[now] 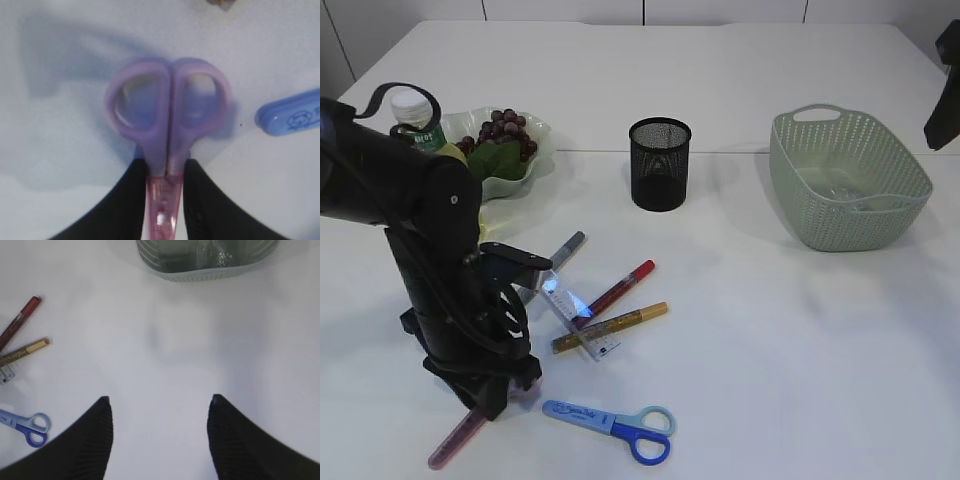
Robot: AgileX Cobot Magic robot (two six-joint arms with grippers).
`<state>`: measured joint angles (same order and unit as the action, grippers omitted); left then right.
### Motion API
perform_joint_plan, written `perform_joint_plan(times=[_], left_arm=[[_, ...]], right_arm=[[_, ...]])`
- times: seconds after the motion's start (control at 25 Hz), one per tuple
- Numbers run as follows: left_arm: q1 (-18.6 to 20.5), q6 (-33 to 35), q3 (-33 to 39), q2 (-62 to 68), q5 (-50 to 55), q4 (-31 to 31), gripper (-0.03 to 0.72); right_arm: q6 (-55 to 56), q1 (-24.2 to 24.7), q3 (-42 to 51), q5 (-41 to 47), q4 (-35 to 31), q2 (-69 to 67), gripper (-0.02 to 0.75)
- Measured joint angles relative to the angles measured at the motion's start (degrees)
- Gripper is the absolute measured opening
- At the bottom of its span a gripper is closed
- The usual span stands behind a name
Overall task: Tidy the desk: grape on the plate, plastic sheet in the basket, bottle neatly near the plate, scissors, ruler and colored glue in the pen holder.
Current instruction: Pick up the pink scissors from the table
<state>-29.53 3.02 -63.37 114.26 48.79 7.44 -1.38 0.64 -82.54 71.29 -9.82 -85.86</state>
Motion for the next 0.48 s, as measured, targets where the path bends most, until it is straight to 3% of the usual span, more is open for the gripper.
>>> perform_joint_plan(times=[0.48], left_arm=[[0.00,-0.33,0.00,-2.64,0.14,0.13,0.157]], right_arm=[[0.00,0.00,0.00,0.00,0.00,0.00,0.473]])
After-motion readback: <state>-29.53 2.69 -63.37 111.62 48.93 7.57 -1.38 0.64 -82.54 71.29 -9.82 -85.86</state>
